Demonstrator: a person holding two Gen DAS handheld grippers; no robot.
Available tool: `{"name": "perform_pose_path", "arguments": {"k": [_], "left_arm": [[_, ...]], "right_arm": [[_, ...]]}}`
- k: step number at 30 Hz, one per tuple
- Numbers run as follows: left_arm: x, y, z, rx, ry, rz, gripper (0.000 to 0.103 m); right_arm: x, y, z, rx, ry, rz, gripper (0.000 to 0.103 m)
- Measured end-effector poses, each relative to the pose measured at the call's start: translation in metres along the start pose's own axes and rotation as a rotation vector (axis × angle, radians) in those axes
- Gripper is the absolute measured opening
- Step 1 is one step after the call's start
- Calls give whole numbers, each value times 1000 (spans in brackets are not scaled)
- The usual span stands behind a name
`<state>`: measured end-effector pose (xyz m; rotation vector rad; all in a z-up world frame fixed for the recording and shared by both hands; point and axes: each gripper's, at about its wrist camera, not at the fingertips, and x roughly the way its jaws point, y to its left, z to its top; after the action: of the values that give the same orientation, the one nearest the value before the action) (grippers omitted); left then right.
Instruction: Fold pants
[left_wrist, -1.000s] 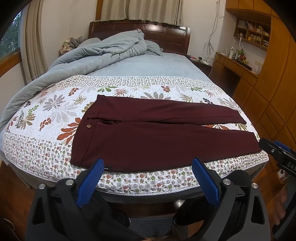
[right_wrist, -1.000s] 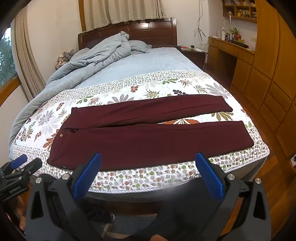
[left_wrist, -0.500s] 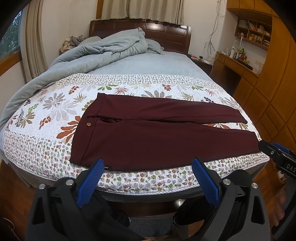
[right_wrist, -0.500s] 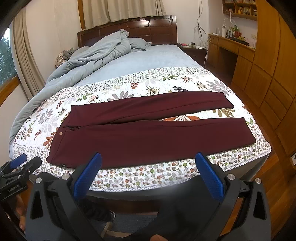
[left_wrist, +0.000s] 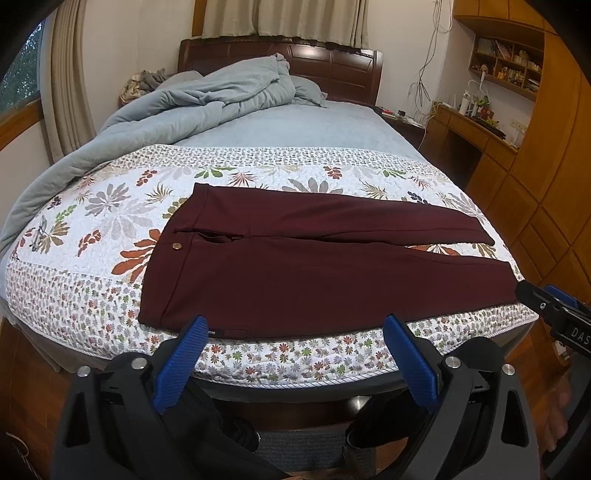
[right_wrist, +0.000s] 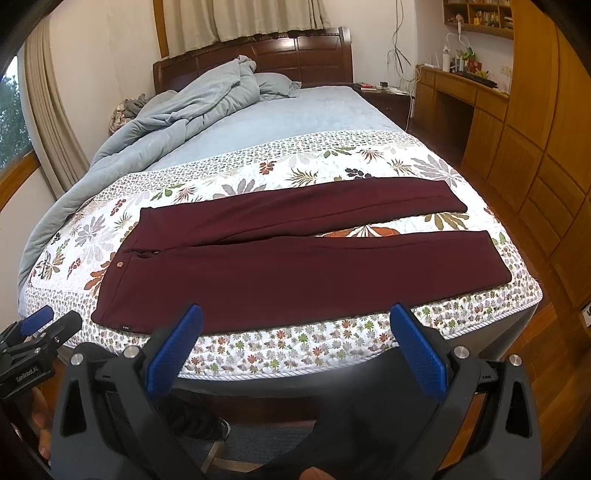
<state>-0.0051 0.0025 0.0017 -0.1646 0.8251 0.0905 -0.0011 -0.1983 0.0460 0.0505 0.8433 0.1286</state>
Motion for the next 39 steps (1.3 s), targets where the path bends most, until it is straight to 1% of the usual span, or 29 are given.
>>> {"name": "perform_pose_path", "arguments": {"k": [19, 25, 28, 30, 31, 33, 34, 35, 36, 37, 38, 39], "left_arm": [[8, 2, -2, 2, 12, 3, 96], [22, 5, 0, 0, 40, 4, 96], [34, 10, 2, 16, 63, 12, 96], [43, 16, 4, 29, 55, 20, 96], [47, 20, 5, 31, 49, 7, 96], [60, 35, 8, 30, 77, -50, 96], [72, 47, 10, 22, 116, -113, 96], [83, 59, 13, 7, 150, -184, 96], [91, 71, 15, -20, 167, -233, 96], [104, 89, 21, -57, 187, -265, 96], [116, 105, 27, -77, 205, -240, 96], [126, 121, 35, -88, 215, -206, 96]], "right_arm": [[8, -2, -3, 5, 10, 0, 101], [19, -5, -2, 6, 27, 0, 101], [27, -4, 0, -2, 41, -5, 101], [31, -5, 1, -13, 32, -7, 101], [31, -5, 3, -17, 19, 1, 101], [27, -7, 8, -38, -48, 39, 101], [27, -8, 11, -65, -103, 62, 101], [32, -8, 13, -101, -130, 61, 101], [48, -6, 16, -174, -105, 35, 101], [60, -6, 20, -210, -66, 20, 101], [73, -8, 23, -231, -26, 15, 101], [85, -13, 27, -228, 2, 31, 101]]}}
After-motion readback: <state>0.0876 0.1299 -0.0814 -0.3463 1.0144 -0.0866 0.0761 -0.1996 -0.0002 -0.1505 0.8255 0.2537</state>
